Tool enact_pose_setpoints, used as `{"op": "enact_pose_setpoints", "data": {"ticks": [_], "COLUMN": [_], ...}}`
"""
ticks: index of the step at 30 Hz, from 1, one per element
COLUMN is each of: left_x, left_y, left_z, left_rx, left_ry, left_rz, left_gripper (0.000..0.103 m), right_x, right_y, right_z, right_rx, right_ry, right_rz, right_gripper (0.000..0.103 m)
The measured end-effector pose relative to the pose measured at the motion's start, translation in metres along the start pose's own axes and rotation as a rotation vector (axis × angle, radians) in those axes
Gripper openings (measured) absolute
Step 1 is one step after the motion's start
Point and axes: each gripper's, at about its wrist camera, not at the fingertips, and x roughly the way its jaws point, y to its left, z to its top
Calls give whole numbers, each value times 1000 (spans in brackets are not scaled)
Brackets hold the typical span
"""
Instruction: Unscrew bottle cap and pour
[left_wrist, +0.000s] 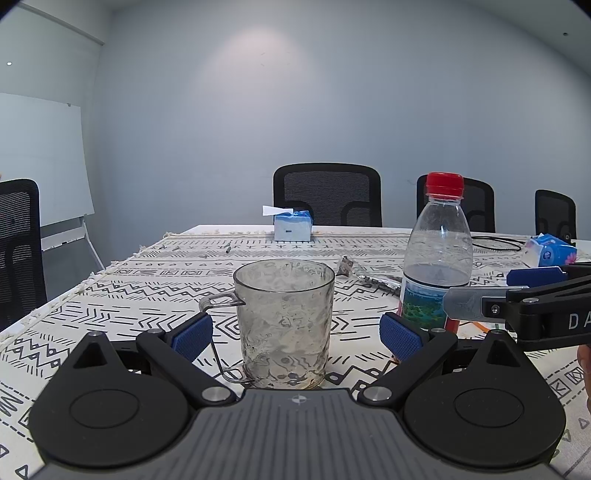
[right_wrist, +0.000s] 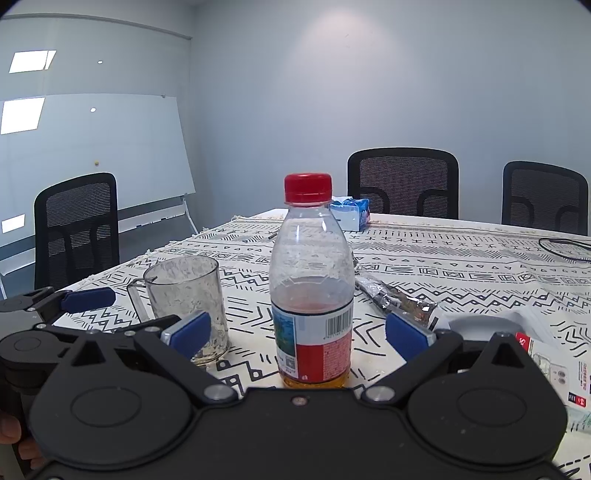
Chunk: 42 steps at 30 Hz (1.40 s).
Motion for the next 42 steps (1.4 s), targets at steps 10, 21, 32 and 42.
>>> {"op": "enact_pose_setpoints", "data": {"ticks": [10, 21, 32, 42], "left_x": [-2, 2, 23, 75], "left_y": [-1, -2, -34, -62], "left_z": [-4, -3, 28, 34], "left_rx": [2, 28, 120, 61], "left_ry": [-5, -3, -16, -35], "left_rz": [-5, -84, -376, -438], "left_gripper": [98, 98, 98, 95], "right_x": [0, -7, -36, 32], "right_y": [0, -3, -10, -12], "right_z": [0, 4, 52, 100], "right_rx": [2, 14, -111, -153], "right_ry": [-6, -48, -115, -101], "right_rz": [1, 30, 107, 71], "right_gripper": [101, 101, 94, 82]}}
